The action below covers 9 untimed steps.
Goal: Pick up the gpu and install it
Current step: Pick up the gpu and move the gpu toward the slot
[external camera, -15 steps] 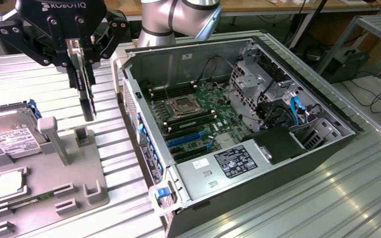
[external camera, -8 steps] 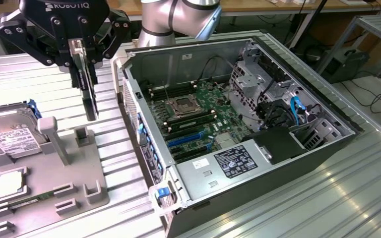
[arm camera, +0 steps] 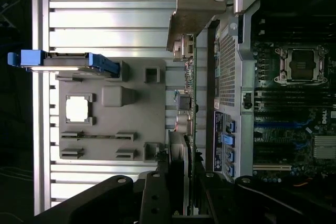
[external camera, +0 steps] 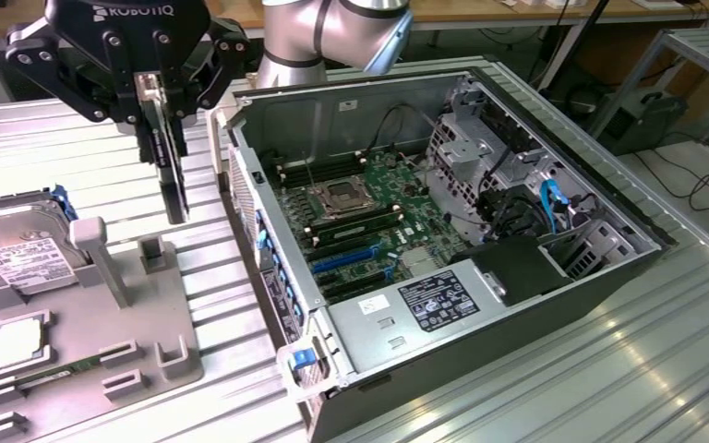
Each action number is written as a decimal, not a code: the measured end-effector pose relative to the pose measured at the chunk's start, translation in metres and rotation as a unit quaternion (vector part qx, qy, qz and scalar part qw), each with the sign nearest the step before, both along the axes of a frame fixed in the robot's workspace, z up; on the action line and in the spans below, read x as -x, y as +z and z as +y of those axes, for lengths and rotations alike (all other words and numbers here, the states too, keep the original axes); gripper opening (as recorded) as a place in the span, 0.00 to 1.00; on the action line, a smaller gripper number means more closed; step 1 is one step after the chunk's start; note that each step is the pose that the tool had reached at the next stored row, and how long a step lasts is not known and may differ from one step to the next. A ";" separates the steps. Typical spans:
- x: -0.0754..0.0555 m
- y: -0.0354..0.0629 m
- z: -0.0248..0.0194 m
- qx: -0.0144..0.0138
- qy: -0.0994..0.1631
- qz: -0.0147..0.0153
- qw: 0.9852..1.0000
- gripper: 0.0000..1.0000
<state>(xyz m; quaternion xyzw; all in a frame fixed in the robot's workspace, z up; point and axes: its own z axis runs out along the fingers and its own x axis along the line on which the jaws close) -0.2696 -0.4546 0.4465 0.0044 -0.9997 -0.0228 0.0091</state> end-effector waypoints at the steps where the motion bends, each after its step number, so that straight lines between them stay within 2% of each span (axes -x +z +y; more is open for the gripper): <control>1: -0.001 -0.0001 0.0000 0.000 0.000 0.000 1.000 0.27; 9: -0.005 -0.0007 0.0000 0.000 0.000 -0.001 1.000 0.27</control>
